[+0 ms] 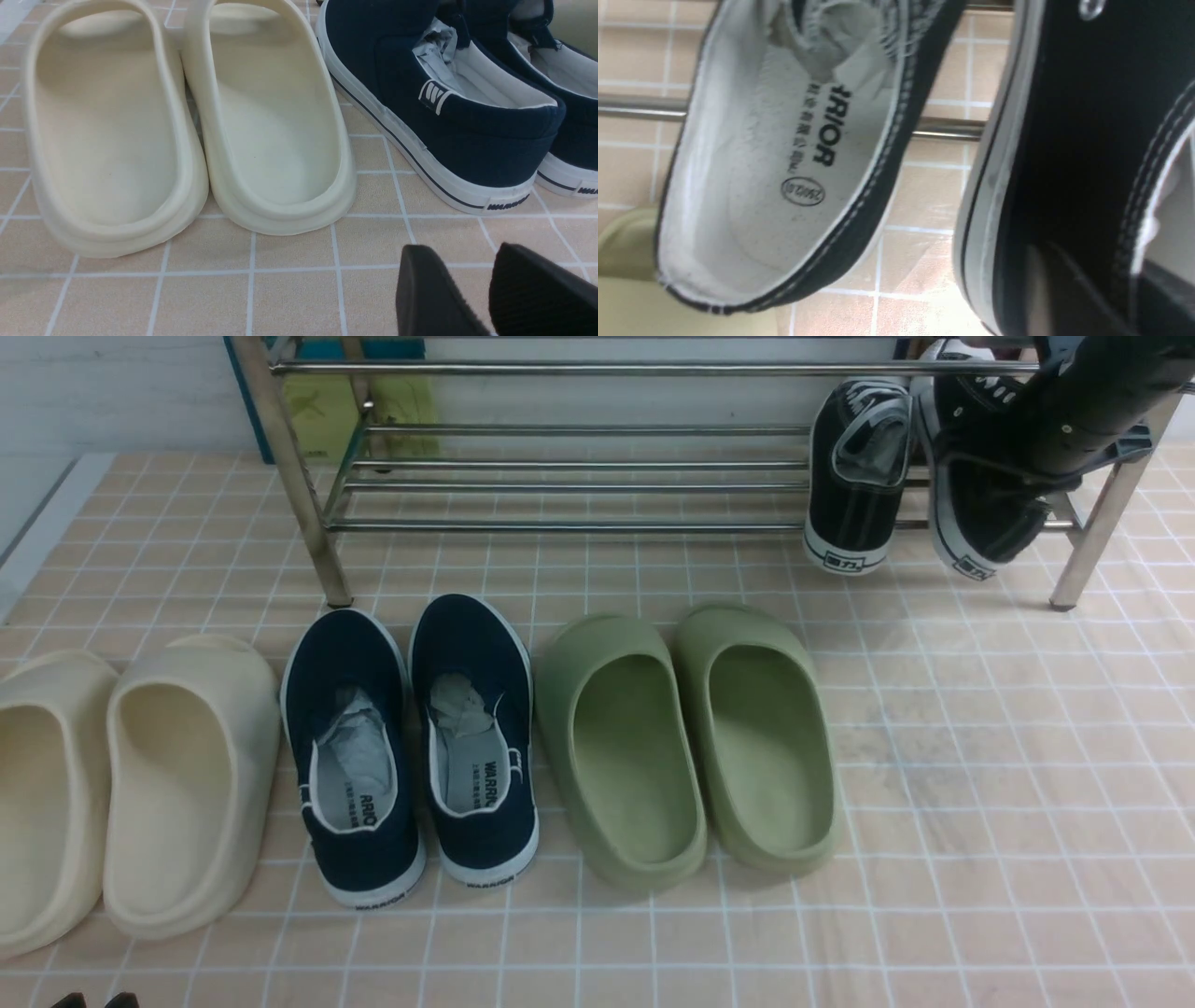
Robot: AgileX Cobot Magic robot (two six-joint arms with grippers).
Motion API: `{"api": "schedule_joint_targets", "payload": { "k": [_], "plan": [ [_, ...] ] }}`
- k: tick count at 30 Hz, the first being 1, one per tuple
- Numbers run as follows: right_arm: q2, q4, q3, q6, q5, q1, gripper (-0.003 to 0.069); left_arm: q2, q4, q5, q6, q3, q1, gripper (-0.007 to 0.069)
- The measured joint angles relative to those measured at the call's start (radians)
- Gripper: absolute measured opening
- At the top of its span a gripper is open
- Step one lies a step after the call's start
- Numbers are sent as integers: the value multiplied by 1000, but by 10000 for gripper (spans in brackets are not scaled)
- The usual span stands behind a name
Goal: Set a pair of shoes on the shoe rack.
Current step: Use the right arm to put a shoe into the shoe rack
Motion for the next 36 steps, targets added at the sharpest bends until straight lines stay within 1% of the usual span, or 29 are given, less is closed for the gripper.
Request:
{"api": "schedule_joint_targets", "payload": {
  "k": [1, 2, 6, 8, 9, 13, 20, 29, 34, 36],
  "plan": [
    [0, -15, 0, -9, 1, 0, 15, 0, 0, 0, 0, 0, 0, 239],
    [0, -40, 0, -14, 8, 0, 5, 0, 0, 0, 0, 0, 0, 239],
    [-1, -180, 0, -23, 27, 5, 1, 0, 0, 0, 0, 0, 0, 239],
    [-1, -228, 0, -41, 28, 9, 1, 0, 0, 0, 0, 0, 0, 239],
    [-1, -232, 0, -48, 24, 10, 1, 0, 0, 0, 0, 0, 0, 239],
    [-1, -211, 0, -124, 13, 12, 1, 0, 0, 0, 0, 0, 0, 239],
    [-1, -133, 0, -179, -32, 15, 1, 0, 0, 0, 0, 0, 0, 239],
    [-1, -123, 0, -196, -52, 18, 3, 0, 0, 0, 0, 0, 0, 239],
    [7, -127, 0, -200, -52, 18, 25, 0, 0, 0, 0, 0, 0, 239],
    [20, -137, 0, -200, -52, 18, 53, 0, 0, 0, 0, 0, 0, 239]
  ]
}}
